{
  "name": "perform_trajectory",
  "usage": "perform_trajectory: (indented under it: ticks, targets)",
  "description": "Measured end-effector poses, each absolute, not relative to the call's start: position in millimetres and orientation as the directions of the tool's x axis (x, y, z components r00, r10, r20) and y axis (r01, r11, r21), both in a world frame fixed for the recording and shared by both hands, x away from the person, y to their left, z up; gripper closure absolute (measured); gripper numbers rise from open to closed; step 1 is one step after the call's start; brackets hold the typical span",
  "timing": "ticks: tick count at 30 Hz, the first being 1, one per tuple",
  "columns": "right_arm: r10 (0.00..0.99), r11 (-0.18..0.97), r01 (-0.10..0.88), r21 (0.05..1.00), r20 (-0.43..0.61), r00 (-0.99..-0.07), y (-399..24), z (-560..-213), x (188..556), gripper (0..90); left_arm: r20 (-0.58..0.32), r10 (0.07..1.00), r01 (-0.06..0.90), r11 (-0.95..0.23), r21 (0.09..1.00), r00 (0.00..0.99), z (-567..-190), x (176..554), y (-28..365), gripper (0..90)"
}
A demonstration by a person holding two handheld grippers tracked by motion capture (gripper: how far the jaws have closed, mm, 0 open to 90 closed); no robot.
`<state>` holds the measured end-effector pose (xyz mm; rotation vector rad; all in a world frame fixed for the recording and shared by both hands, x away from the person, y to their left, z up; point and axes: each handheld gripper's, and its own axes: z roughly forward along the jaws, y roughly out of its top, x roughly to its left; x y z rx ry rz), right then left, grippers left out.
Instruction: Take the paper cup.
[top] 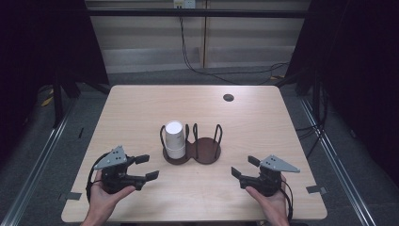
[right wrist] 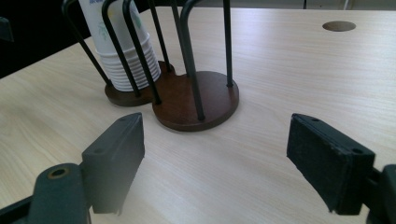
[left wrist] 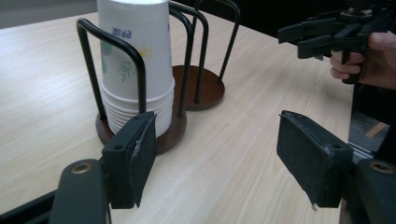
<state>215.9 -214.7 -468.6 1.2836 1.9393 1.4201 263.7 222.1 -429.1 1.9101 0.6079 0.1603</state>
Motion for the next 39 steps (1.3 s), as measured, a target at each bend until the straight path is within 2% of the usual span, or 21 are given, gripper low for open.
perform_trajectory:
  ticks: [4,11,14,20,22,23,24,26,28,33,39]
  targets:
    - [0.831,0.067,0.423,0.904,0.184,-0.524,-212.6,-468.6,215.0,14.3,-0.189,0.468,0.358,-0.304,0.883,0.863,-425.1,268.9,222.4,32.1]
    - [0.822,0.094,0.428,0.899,0.173,-0.543,-210.5,-468.2,218.2,15.1,-0.155,0.478,0.337,-0.323,0.885,0.865,-408.8,275.2,221.0,28.7]
    - [0.827,0.106,0.429,0.897,0.16,-0.539,-209.6,-467.8,219.6,15.1,-0.156,0.451,0.329,-0.336,0.883,0.879,-402.9,278.3,217.4,35.1]
    - [0.824,0.099,0.441,0.892,0.175,-0.539,-211.4,-468.9,224.9,15.5,-0.153,0.437,0.327,-0.358,0.874,0.887,-396.3,290.5,208.0,33.1]
    - [0.821,0.096,0.443,0.892,0.181,-0.542,-211.4,-469.3,225.7,15.5,-0.125,0.465,0.321,-0.37,0.872,0.876,-397.5,295.3,205.6,31.6]
    - [0.818,0.093,0.443,0.892,0.185,-0.544,-211.3,-469.5,226.0,15.5,-0.144,0.456,0.336,-0.374,0.864,0.878,-398.3,298.0,205.0,31.8]
    - [0.818,0.093,0.445,0.891,0.186,-0.544,-210.9,-469.6,226.4,15.6,-0.14,0.468,0.339,-0.375,0.863,0.873,-398.5,299.5,204.6,36.1]
    - [0.817,0.095,0.45,0.888,0.188,-0.545,-209.9,-469.8,226.6,15.6,-0.136,0.48,0.338,-0.364,0.868,0.867,-397.4,303.7,203.8,31.9]
    - [0.814,0.102,0.446,0.889,0.183,-0.551,-209.5,-469.5,226.1,15.6,-0.164,0.466,0.357,-0.364,0.86,0.869,-393.6,308.3,202.9,33.4]
    - [0.805,0.1,0.457,0.884,0.198,-0.559,-210.1,-470.1,224.5,15.6,-0.131,0.469,0.332,-0.376,0.865,0.873,-383.2,320.5,199.0,32.8]
    - [0.801,0.112,0.466,0.878,0.198,-0.566,-208.8,-470.1,223.9,15.0,-0.118,0.464,0.331,-0.41,0.85,0.878,-371.2,333.8,189.7,27.6]
